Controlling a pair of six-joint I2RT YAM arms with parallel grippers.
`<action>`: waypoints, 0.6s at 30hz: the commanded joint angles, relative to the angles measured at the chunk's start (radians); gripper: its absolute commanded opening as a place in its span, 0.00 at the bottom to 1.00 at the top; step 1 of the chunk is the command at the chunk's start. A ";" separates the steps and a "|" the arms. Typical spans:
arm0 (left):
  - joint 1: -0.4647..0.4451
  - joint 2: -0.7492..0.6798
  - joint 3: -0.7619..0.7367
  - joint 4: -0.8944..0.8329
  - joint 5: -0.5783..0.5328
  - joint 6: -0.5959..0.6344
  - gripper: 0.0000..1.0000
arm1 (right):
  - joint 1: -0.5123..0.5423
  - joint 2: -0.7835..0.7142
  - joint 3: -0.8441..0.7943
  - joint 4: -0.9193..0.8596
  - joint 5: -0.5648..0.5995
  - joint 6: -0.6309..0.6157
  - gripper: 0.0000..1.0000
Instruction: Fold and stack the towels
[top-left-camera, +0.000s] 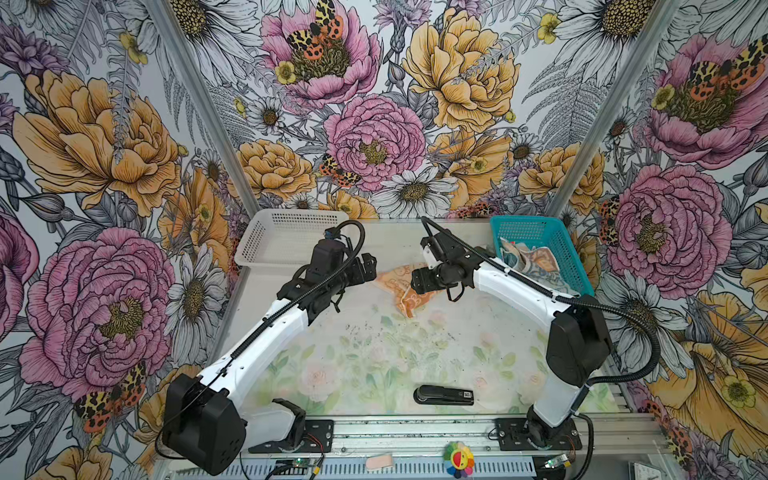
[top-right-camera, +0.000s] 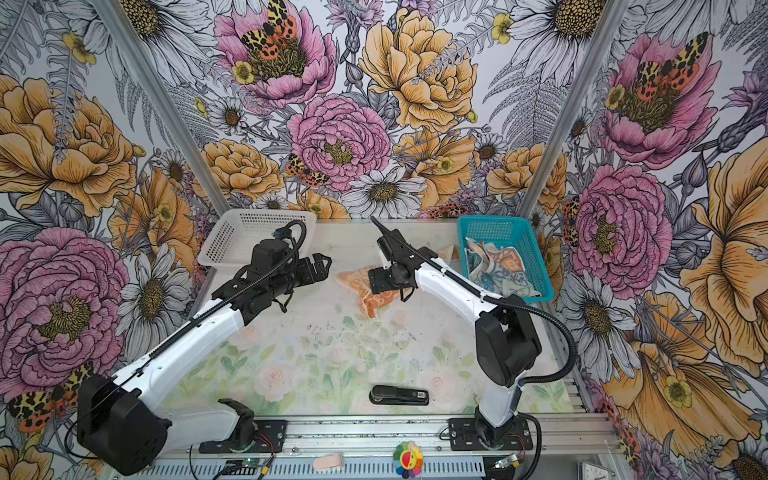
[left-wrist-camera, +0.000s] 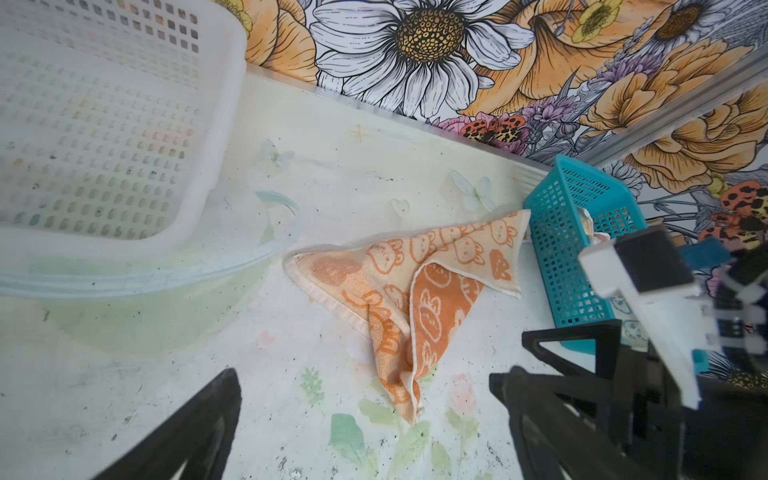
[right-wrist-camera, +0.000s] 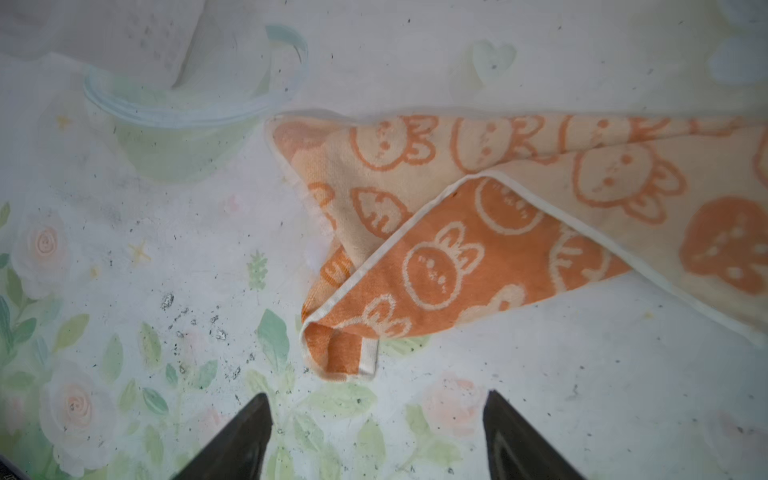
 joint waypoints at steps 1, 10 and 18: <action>0.013 -0.047 -0.026 0.006 0.043 -0.031 0.99 | 0.062 0.027 -0.042 0.090 -0.022 0.062 0.78; 0.043 -0.115 -0.094 0.002 0.061 -0.048 0.99 | 0.129 0.146 -0.050 0.167 -0.009 0.116 0.60; 0.015 -0.129 -0.098 -0.012 0.043 -0.029 0.99 | 0.086 0.185 -0.019 0.164 0.037 0.093 0.27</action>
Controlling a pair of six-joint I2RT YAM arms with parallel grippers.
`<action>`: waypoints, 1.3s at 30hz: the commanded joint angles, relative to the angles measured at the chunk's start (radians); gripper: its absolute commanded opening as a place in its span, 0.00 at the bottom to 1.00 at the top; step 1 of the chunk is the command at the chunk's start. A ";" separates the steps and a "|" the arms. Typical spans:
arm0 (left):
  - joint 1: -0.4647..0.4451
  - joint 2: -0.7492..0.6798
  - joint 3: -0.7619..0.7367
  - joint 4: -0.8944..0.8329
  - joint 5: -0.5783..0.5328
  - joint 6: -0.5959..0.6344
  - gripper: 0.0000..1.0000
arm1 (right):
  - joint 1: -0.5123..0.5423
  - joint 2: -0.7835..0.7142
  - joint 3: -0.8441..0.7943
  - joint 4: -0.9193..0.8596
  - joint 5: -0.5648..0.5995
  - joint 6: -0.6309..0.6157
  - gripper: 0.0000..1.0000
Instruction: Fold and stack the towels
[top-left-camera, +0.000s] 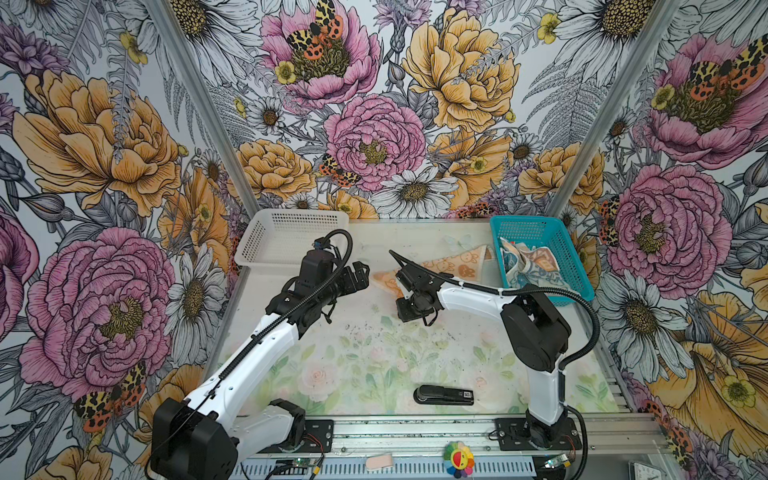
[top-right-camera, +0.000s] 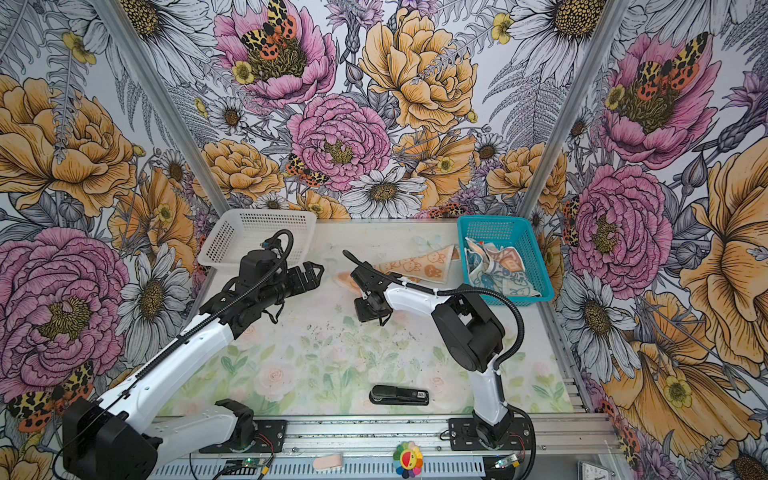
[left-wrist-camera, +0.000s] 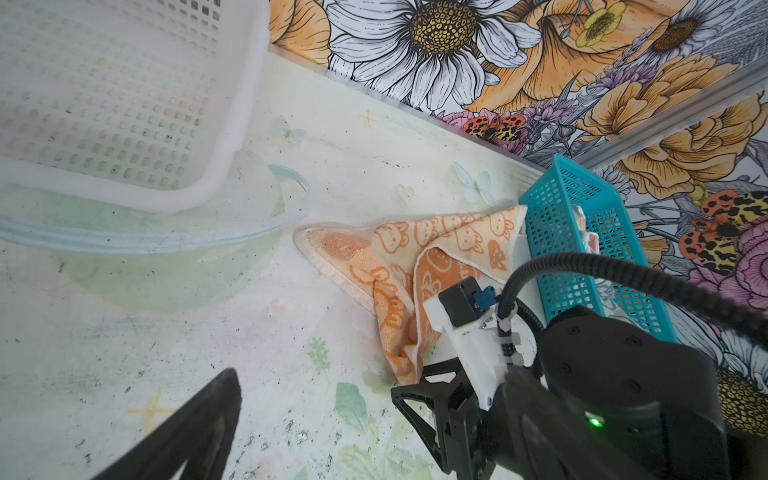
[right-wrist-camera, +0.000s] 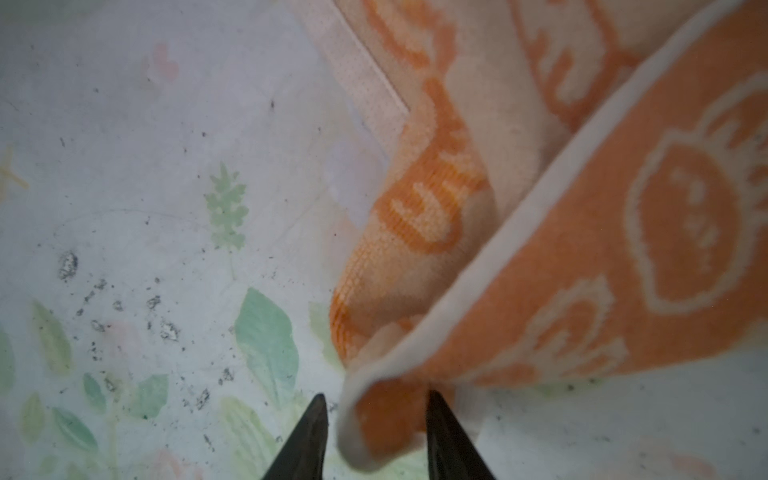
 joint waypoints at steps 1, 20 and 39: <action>-0.016 -0.023 -0.002 -0.007 0.003 0.009 0.99 | -0.037 -0.036 0.036 0.027 0.016 0.000 0.19; -0.193 0.267 0.151 -0.007 -0.020 0.039 0.99 | -0.479 -0.184 -0.068 -0.003 -0.105 -0.084 0.52; -0.198 0.366 0.158 0.001 0.020 0.036 0.99 | -0.459 -0.145 -0.204 0.067 -0.138 -0.046 0.55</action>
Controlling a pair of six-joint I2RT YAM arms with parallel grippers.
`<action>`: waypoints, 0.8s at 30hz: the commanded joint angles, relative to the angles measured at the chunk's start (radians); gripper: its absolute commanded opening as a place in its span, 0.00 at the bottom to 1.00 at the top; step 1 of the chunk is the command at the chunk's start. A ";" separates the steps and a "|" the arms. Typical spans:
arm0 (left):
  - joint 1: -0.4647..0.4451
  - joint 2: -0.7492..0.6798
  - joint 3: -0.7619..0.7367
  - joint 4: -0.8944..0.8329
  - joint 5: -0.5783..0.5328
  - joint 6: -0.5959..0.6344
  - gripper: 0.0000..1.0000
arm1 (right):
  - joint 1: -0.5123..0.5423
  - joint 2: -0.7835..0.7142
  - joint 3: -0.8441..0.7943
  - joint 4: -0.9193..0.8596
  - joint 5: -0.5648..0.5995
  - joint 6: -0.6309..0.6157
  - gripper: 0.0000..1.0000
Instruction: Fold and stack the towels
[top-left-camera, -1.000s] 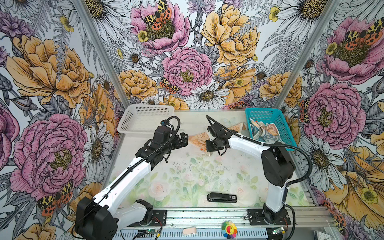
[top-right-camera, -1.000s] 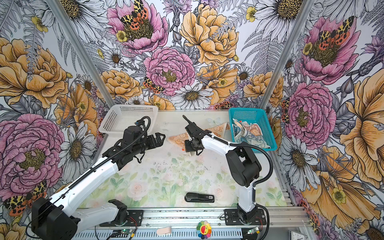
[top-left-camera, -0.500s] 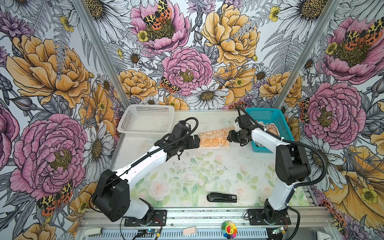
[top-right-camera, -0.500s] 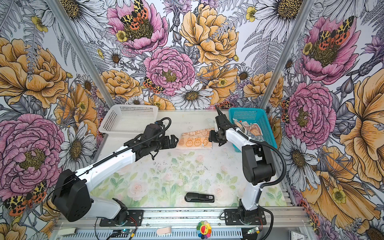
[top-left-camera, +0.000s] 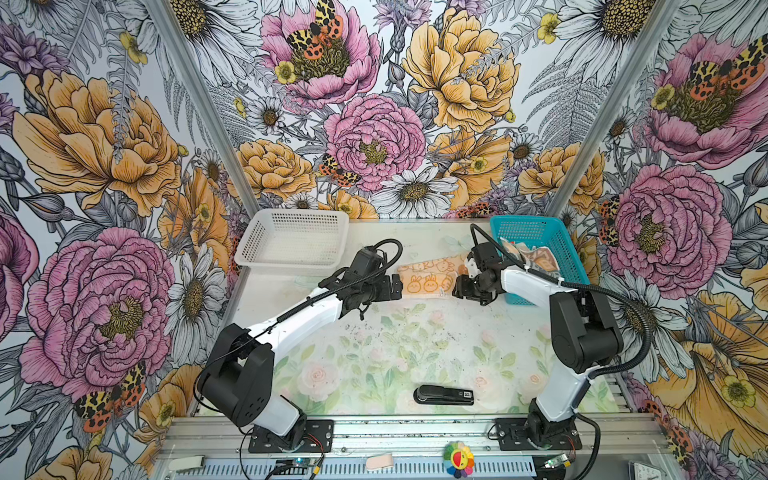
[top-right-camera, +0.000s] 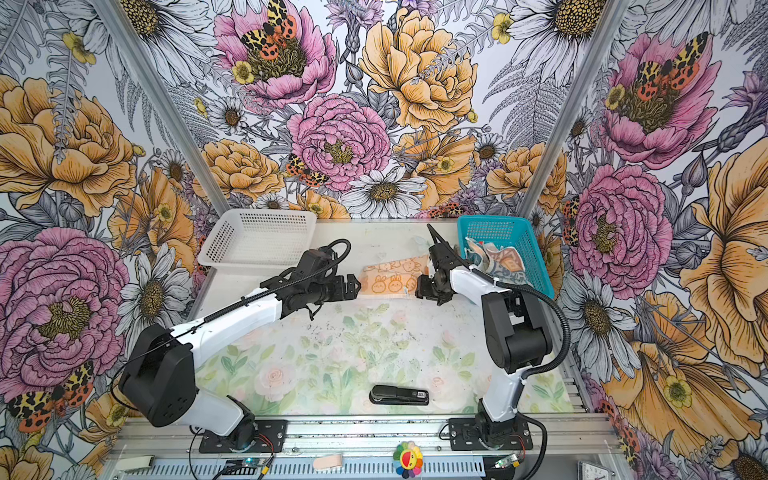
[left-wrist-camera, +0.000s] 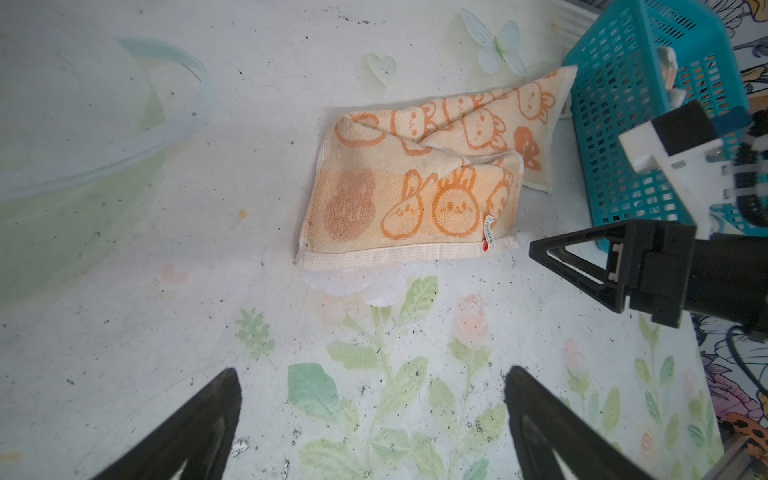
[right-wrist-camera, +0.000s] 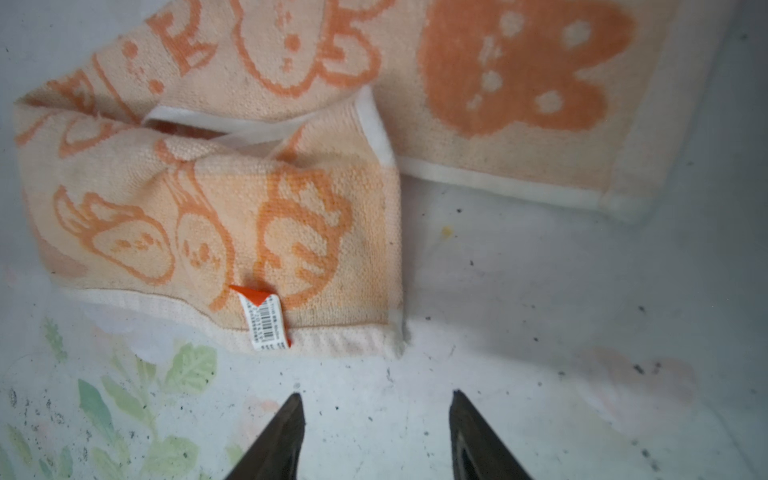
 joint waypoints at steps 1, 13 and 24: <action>-0.006 0.000 0.025 0.009 0.021 0.017 0.99 | 0.021 0.037 0.010 0.030 0.008 0.012 0.54; -0.011 0.016 0.030 0.008 0.036 0.020 0.99 | 0.059 0.104 0.034 0.043 0.085 0.018 0.41; -0.017 0.023 0.027 0.008 0.033 0.019 0.99 | 0.070 0.145 0.050 0.045 0.170 0.027 0.40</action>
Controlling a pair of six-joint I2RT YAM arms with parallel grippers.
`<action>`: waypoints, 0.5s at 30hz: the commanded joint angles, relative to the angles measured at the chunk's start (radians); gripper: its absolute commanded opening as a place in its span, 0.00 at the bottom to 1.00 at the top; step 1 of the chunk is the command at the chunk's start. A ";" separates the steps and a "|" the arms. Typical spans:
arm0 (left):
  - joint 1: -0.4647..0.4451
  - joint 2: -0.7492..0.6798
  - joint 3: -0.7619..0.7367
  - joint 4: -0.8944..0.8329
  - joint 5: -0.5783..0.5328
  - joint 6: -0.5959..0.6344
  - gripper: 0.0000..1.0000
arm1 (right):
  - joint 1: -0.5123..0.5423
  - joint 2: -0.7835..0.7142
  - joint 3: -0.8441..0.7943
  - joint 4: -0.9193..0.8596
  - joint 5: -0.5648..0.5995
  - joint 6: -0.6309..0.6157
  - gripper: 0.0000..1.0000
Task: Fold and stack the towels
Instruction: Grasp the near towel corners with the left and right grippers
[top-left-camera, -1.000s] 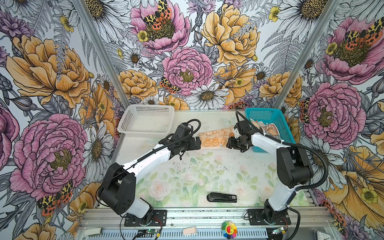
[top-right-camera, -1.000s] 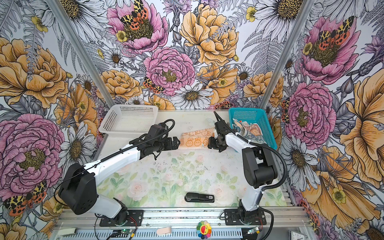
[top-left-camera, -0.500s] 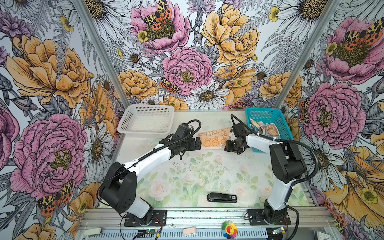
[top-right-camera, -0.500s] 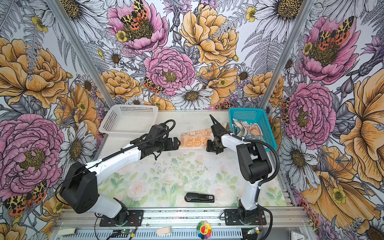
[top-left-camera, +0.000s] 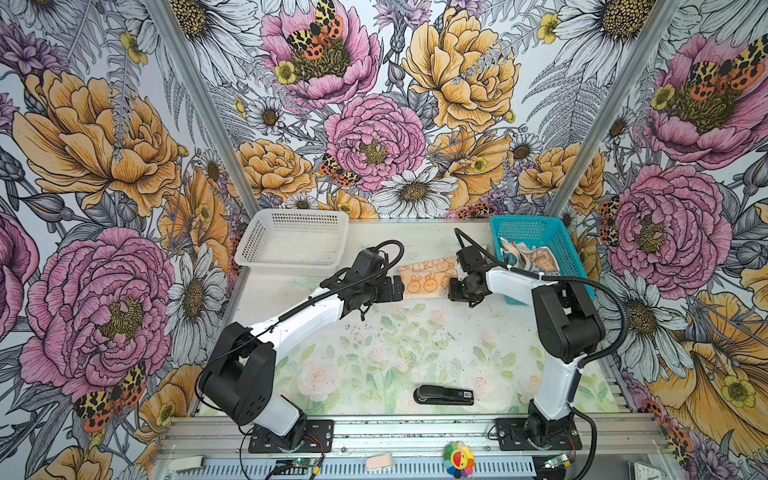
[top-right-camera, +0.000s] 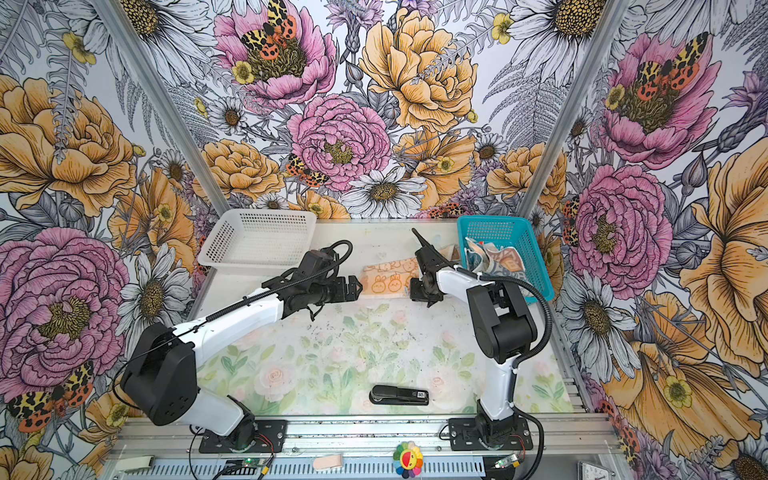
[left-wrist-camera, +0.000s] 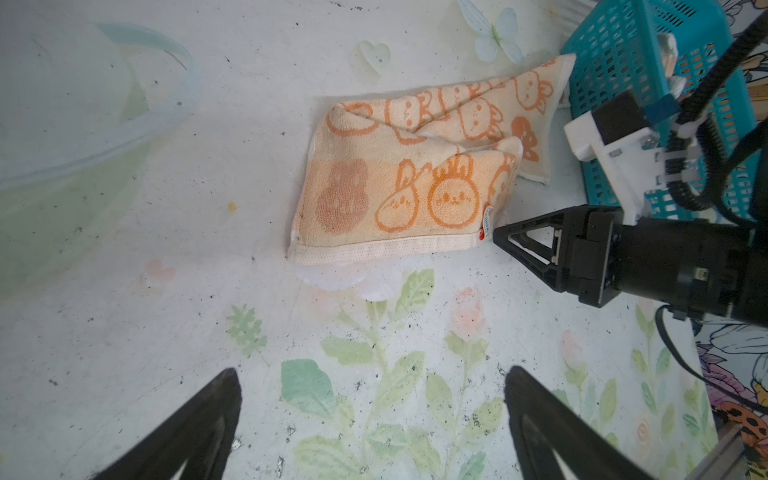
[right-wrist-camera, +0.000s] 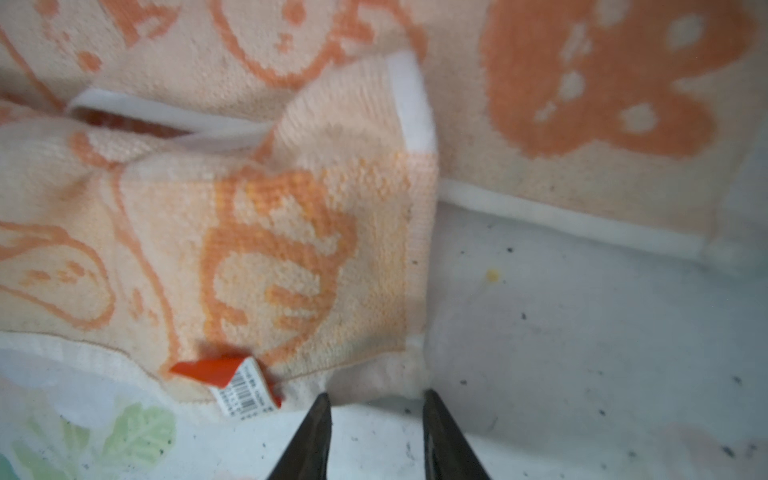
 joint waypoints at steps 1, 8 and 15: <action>-0.009 0.016 0.028 0.008 0.019 0.019 0.99 | 0.003 0.048 0.013 -0.002 0.047 0.010 0.41; -0.011 0.031 0.040 0.008 0.021 0.018 0.99 | 0.004 0.055 0.031 0.009 0.039 0.017 0.50; -0.012 0.039 0.044 0.008 0.019 0.020 0.99 | 0.026 0.050 -0.001 0.008 0.038 0.025 0.40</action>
